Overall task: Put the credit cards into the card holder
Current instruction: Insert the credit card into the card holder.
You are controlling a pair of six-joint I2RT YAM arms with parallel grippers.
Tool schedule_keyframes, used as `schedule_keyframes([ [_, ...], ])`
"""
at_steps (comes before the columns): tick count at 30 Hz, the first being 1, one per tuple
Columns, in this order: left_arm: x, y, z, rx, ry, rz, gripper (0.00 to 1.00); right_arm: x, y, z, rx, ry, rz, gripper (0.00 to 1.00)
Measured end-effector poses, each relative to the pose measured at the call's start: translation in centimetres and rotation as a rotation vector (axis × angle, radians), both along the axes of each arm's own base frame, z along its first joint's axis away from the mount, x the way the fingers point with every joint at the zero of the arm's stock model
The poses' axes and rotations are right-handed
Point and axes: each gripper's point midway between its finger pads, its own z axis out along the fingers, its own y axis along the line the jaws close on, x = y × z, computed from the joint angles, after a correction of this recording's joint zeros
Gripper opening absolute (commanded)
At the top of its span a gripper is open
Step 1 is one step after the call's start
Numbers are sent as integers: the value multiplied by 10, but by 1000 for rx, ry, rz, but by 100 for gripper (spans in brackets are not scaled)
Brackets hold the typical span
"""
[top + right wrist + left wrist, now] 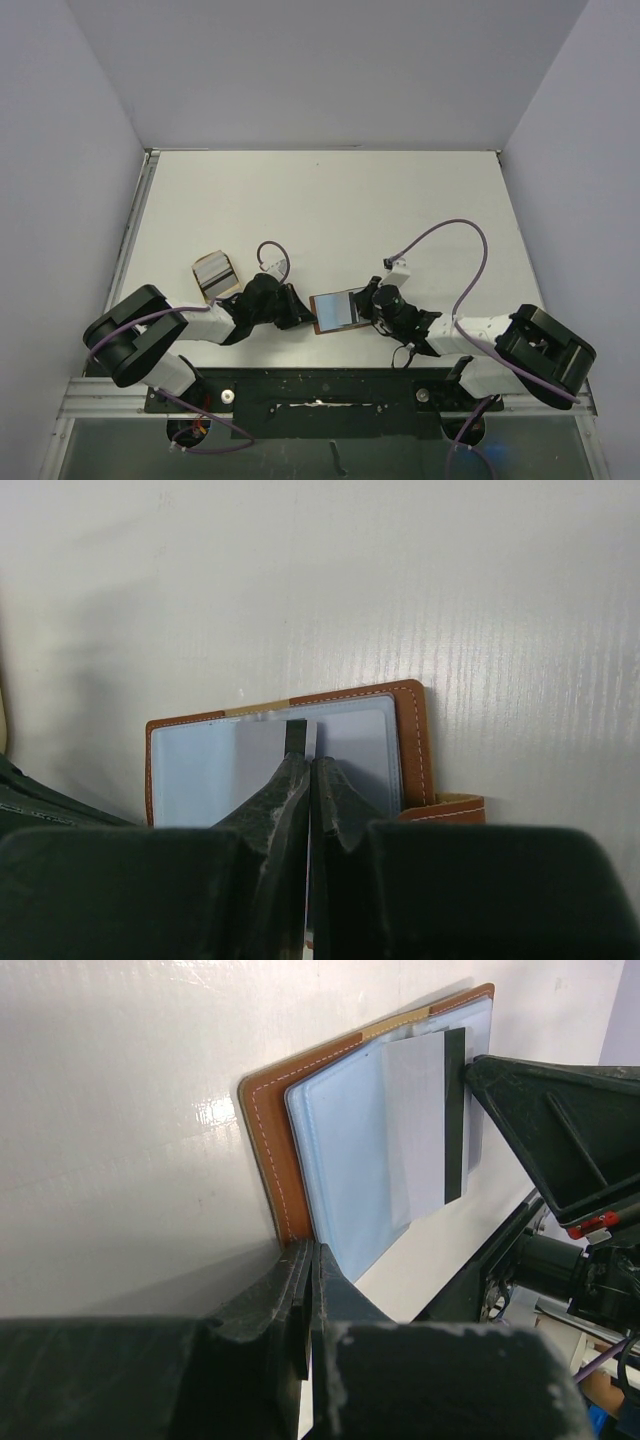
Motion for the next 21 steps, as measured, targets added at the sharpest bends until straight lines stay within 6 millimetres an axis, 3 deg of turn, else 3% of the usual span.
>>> schedule_keyframes([
  [16,0,0,0,9,-12,-9,0,-10,-7,-2,4,5,-9,0],
  [21,1,0,0,10,-15,-12,0,-8,-2,-3,-6,20,0,5],
])
